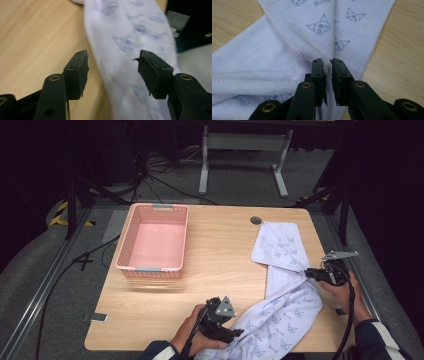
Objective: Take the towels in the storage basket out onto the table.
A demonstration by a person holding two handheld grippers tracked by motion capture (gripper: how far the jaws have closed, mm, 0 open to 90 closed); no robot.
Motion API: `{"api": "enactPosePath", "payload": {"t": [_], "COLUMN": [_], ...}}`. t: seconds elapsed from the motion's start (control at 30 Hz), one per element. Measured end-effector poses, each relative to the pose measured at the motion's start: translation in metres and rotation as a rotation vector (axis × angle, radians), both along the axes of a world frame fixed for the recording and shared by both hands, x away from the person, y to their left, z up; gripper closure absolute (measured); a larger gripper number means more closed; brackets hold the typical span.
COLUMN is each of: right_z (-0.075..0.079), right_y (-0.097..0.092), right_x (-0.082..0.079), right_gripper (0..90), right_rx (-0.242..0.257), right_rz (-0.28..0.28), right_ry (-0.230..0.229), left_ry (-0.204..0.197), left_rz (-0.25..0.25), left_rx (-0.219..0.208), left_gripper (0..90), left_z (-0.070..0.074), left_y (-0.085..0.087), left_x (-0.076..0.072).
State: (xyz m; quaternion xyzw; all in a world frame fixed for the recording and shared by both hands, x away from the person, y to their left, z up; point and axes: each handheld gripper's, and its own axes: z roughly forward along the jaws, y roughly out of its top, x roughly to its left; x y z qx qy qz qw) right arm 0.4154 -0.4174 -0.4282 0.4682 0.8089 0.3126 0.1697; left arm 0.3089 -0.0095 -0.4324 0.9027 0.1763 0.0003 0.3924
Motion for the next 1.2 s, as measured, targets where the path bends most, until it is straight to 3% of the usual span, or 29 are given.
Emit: {"api": "enactPosePath", "payload": {"t": [0.1, 0.23, 0.33, 0.47, 0.7, 0.77, 0.83, 0.9, 0.93, 1.0, 1.03, 1.1, 1.2], "right_z": [-0.005, -0.008, -0.009, -0.009, 0.0, 0.004, 0.007, 0.011, 0.014, 0.017, 0.017, 0.019, 0.022], "right_y": [0.003, 0.004, 0.004, 0.004, 0.006, 0.01, 0.016, 0.022, 0.027, 0.031, 0.033, 0.037, 0.039], "right_x": [0.002, 0.003, 0.004, 0.003, 0.001, 0.003, 0.006, 0.008, 0.009, 0.01, 0.011, 0.013, 0.013], "right_gripper": [80.5, 81.4, 82.7, 85.1, 87.8, 88.0, 88.0, 87.1, 86.1, 85.9, 84.2, 69.7, 64.6], "right_rx": [-0.017, -0.029, -0.032, -0.022, 0.004, 0.032, 0.024, 0.019, 0.012, -0.008, -0.024, -0.055, -0.071], "right_rz": [0.01, 0.025, 0.028, 0.034, 0.028, 0.04, 0.052, 0.067, 0.079, 0.087, 0.094, 0.082, 0.116], "right_ry": [-0.006, -0.03, -0.037, -0.046, -0.119, -0.128, -0.139, -0.14, -0.146, -0.164, -0.164, -0.16, -0.15], "left_ry": [0.025, 0.041, 0.064, 0.084, 0.023, 0.031, 0.032, 0.045, 0.055, 0.053, 0.058, 0.09, 0.093], "left_rz": [-0.002, -0.047, -0.076, -0.083, -0.02, -0.052, -0.023, 0.003, -0.014, -0.02, -0.016, -0.02, -0.033], "left_rx": [0.021, 0.069, 0.068, 0.062, 0.016, 0.028, 0.019, 0.022, 0.013, 0.04, 0.041, 0.035, 0.066], "left_gripper": [42.0, 41.5, 54.2, 70.2, 89.7, 90.0, 89.7, 75.8, 71.4, 67.2, 63.5, 56.2, 59.0], "left_z": [-0.006, -0.017, -0.022, -0.023, -0.002, -0.002, -0.007, -0.012, -0.013, -0.016, -0.017, -0.02, -0.024], "left_y": [-0.014, -0.034, -0.04, -0.036, -0.004, 0.002, 0.001, -0.006, -0.009, -0.014, -0.016, -0.02, -0.024], "left_x": [0.018, 0.025, 0.027, 0.03, 0.03, 0.03, 0.029, 0.03, 0.03, 0.029, 0.029, 0.029, 0.026]}}
